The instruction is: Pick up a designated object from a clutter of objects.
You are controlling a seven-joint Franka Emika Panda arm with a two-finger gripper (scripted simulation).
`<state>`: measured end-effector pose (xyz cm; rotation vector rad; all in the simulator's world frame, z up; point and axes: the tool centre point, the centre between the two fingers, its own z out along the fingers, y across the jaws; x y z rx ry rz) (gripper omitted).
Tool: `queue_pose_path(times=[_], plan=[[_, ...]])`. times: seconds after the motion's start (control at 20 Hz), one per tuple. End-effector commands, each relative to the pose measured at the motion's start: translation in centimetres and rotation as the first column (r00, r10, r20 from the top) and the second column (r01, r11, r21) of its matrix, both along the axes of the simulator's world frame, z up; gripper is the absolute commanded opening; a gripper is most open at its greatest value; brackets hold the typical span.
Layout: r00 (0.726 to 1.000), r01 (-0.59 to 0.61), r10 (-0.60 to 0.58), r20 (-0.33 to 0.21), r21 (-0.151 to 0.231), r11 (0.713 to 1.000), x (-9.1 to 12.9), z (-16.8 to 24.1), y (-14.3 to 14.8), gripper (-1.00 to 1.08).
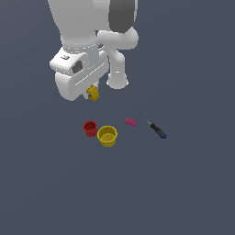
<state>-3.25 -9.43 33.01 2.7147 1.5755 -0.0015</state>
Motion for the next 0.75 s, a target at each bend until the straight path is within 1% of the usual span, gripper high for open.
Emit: queue_pose_path(times=[0.0,0.35,0.7], plan=[[1.0,0.0,0.0,-0.001,0.001,1.0,0.4,1.9,0.6,-1.0],[1.0,-0.001,0.001,-0.001,0.002,1.0,1.4,5.3,1.6,-1.0],[1.0,-0.001,0.001,-0.001,0.003,1.0,1.7,6.3,1.9,-1.0]])
